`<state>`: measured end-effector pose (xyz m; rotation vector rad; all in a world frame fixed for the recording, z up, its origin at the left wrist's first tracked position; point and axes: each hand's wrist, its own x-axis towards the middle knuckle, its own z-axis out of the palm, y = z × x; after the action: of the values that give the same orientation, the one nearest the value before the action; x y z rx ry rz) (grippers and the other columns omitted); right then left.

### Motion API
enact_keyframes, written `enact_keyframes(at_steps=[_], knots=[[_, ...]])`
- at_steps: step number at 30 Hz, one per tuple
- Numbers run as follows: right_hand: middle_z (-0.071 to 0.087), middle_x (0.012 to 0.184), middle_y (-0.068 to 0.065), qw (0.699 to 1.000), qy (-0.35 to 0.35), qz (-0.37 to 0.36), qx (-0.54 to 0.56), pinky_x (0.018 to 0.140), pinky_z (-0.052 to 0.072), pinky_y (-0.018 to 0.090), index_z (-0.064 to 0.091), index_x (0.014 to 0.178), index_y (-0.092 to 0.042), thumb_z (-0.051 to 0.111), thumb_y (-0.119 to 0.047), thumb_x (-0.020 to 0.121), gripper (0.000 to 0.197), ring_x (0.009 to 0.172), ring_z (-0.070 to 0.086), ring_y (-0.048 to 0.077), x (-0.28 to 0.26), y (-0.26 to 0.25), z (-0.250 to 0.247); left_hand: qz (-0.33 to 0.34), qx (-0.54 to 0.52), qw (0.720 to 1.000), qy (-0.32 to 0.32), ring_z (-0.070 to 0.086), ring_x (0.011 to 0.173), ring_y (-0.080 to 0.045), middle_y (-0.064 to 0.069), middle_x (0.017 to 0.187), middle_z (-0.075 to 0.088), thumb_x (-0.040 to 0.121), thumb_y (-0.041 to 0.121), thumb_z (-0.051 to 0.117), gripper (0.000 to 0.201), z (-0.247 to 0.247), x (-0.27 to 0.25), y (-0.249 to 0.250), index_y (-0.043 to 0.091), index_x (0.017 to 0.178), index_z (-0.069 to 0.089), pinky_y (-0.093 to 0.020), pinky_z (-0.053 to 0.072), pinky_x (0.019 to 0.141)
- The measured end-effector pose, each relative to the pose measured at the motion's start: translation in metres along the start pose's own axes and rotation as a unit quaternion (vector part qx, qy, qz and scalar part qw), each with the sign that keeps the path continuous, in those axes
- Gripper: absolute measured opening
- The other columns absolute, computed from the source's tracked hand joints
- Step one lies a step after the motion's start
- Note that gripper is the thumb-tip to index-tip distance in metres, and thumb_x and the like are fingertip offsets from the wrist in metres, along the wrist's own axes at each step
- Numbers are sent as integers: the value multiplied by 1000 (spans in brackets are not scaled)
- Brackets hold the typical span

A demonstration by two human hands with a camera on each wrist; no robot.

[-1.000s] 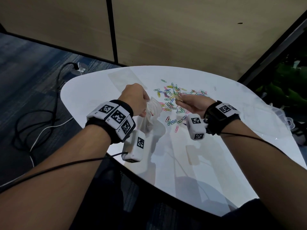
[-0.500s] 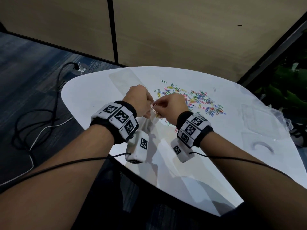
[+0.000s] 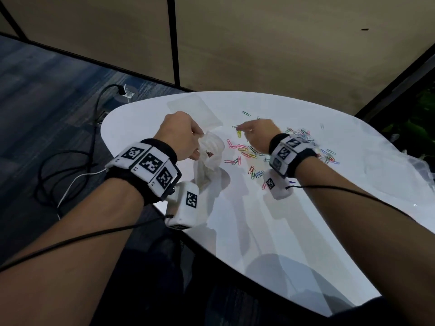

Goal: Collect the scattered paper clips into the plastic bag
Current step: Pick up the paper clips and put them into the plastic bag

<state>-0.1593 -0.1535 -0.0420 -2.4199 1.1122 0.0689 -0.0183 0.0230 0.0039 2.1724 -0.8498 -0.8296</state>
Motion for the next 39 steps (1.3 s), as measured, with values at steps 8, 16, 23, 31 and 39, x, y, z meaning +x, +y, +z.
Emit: enact_keyframes(at_steps=[8,16,23,31,39], knots=[[7,162,13,950,-138,-117,-255,113,31,49,14,153,-7,32,-35,102,61,145,20,31,10,14,89,11,13,1000,5,77,67,-32,-22,84,74,98,-1,52,21,2,3,1,2,105,72,-42,65,73],[-11,163,-2,928,-121,-111,-334,105,37,62,-7,154,-19,33,-29,99,68,147,10,43,-63,79,88,8,33,999,2,77,66,-30,-17,82,74,93,-7,51,28,3,1,-1,5,105,73,-41,65,76],[48,130,20,929,-97,-96,-345,78,49,35,44,130,0,46,-7,87,44,106,56,31,-76,75,91,2,32,999,-1,77,67,-30,-17,84,74,94,-7,51,28,6,-1,3,6,106,73,-40,65,76],[76,82,3,996,2,83,-43,71,51,18,80,84,-13,70,-22,87,13,74,65,14,-55,76,45,10,40,999,-26,77,70,-30,-17,89,73,91,-10,54,28,18,-1,12,6,105,73,-42,65,78],[75,87,15,847,19,122,517,77,60,26,75,89,0,78,-3,78,12,77,72,23,-56,52,-3,19,33,997,-66,77,73,-35,-23,88,72,94,-12,46,33,34,-10,28,2,113,70,-44,65,78]])
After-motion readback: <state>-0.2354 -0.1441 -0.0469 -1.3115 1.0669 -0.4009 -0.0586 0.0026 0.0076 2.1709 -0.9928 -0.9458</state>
